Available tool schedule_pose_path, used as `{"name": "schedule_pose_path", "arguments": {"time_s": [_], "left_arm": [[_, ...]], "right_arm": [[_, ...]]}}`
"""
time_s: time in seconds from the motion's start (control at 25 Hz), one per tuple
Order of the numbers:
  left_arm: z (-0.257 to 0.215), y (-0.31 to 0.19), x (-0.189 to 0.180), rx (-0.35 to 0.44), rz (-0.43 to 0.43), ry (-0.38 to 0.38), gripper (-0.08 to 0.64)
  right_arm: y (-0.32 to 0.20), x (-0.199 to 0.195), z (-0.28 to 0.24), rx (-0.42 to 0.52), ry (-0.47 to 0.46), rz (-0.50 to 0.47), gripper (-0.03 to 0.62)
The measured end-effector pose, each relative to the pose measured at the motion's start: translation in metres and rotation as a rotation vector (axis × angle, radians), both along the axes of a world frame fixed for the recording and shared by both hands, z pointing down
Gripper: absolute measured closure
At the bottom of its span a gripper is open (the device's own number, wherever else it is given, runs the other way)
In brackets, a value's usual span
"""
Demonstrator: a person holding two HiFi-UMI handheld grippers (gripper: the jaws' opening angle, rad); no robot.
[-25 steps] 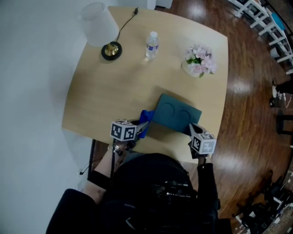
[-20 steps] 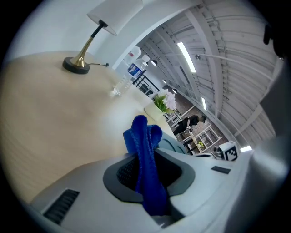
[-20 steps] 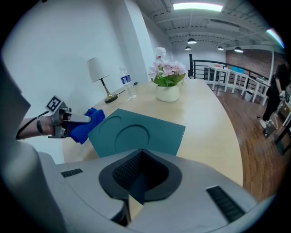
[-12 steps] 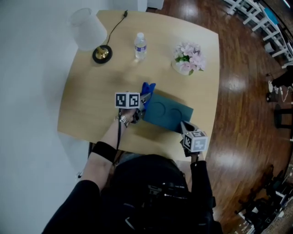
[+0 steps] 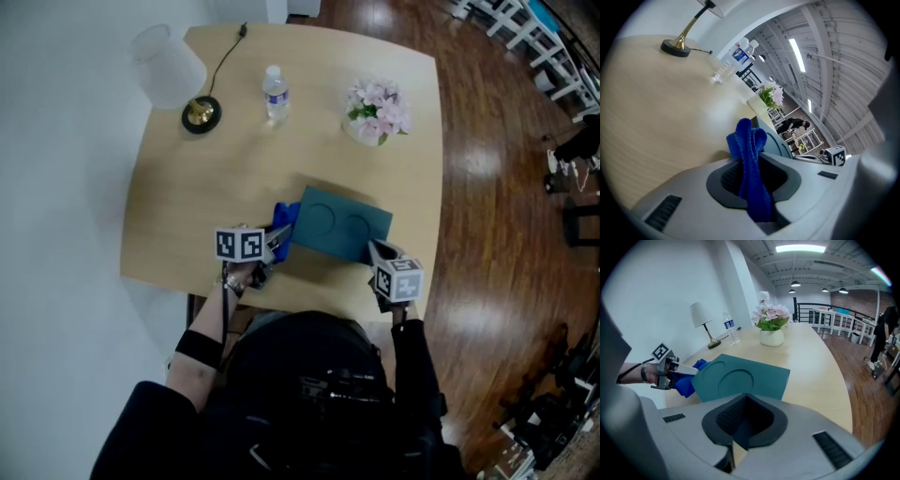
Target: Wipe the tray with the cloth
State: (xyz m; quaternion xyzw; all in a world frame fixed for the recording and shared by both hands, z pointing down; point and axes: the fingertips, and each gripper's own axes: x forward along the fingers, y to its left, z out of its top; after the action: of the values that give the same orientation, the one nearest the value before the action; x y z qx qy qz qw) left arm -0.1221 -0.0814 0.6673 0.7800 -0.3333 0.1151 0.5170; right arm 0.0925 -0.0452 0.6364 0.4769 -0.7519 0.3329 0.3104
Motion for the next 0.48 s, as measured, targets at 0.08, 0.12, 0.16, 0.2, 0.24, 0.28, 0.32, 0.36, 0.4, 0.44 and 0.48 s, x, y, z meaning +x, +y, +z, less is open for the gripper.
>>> {"name": "schedule_pose_path", "arguments": {"time_s": [0.08,0.12,0.16,0.2,0.24,0.28,0.32,0.36,0.4,0.44,0.48], "left_arm": [[-0.004,0.017,-0.003,-0.003,-0.012,0.013,0.486],[-0.005,0.025,-0.004,-0.005,-0.014,0.020,0.486],[-0.007,0.033,-0.005,-0.006,-0.011,0.025,0.486],[-0.009,0.041,-0.004,-0.007,-0.003,0.028,0.486],[-0.009,0.049,-0.003,-0.006,0.011,0.029,0.486],[-0.010,0.057,-0.002,-0.003,0.028,0.031,0.486],[-0.010,0.063,0.000,-0.001,0.047,0.033,0.486],[-0.011,0.069,0.001,0.002,0.065,0.036,0.486],[-0.012,0.075,0.003,0.005,0.079,0.041,0.486],[-0.013,0.080,0.004,0.007,0.092,0.047,0.486],[-0.014,0.086,0.005,0.011,0.109,0.051,0.486]], "right_arm": [[-0.001,0.001,0.000,0.003,0.002,0.005,0.583],[-0.001,0.002,0.001,0.004,0.004,0.008,0.583],[-0.001,0.002,0.001,0.004,0.006,0.011,0.583],[0.000,0.001,0.001,0.002,0.006,0.015,0.583],[0.001,0.001,0.001,0.001,0.006,0.018,0.583],[0.001,0.000,0.000,0.002,0.007,0.020,0.583],[0.000,0.000,0.000,0.005,0.011,0.024,0.583],[0.000,0.000,0.000,0.010,0.015,0.028,0.583],[0.000,0.000,0.000,0.013,0.020,0.032,0.583],[0.000,0.000,0.000,0.014,0.022,0.034,0.583],[0.000,0.000,0.000,0.014,0.023,0.036,0.583]]}}
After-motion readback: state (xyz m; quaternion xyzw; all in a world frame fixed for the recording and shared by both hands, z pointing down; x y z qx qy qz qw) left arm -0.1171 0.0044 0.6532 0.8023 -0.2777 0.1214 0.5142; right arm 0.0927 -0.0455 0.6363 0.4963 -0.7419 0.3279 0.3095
